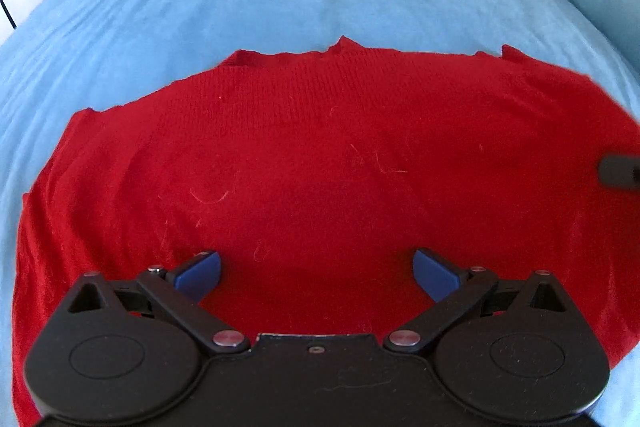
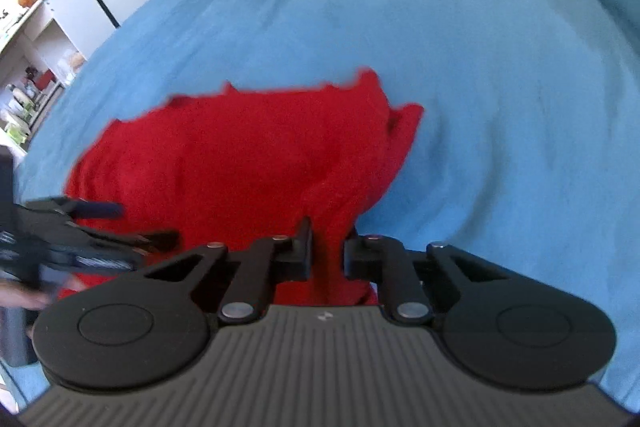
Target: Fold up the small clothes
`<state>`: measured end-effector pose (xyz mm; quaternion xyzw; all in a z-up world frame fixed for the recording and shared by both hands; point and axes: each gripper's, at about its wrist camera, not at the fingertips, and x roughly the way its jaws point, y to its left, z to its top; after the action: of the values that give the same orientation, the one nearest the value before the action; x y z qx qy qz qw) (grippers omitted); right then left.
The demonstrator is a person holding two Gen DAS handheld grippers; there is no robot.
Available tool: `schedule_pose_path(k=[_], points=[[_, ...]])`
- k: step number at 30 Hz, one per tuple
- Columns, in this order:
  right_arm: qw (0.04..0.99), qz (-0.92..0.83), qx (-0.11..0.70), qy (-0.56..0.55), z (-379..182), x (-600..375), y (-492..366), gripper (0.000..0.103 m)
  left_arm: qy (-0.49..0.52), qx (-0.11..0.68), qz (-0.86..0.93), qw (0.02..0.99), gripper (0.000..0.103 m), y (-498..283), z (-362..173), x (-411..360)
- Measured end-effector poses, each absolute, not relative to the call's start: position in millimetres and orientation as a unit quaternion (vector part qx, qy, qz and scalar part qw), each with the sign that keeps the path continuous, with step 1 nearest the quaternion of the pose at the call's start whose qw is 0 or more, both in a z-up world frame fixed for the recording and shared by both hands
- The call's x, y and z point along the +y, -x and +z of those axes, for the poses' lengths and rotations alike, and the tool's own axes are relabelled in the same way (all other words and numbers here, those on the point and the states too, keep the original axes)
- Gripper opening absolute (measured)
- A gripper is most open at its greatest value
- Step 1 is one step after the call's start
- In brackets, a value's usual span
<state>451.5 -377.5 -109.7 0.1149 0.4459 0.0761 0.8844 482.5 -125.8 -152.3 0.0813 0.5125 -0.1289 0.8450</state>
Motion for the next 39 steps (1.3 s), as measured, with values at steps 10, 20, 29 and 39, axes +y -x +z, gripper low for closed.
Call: schedule_pose_path(k=[10, 20, 29, 39], points=[[0.884, 0.206, 0.413, -0.077, -25, -189, -501, 0.027, -0.060, 0.502, -0.099, 0.857, 0.103, -470, -107, 8], [0.850, 0.240, 0.469, 0.026, -130, -29, -512, 0.032, -0.029, 0.524, -0.061, 0.849, 0.103, -441, -135, 117], [0.898, 0.221, 0.379, 0.039, -55, -78, -457, 0.097, -0.017, 0.513, -0.078, 0.854, 0.103, -430, -110, 126], [0.880, 0.209, 0.426, -0.025, -124, -118, -445, 0.097, 0.002, 0.523, -0.043, 0.851, 0.103, -439, -113, 120]])
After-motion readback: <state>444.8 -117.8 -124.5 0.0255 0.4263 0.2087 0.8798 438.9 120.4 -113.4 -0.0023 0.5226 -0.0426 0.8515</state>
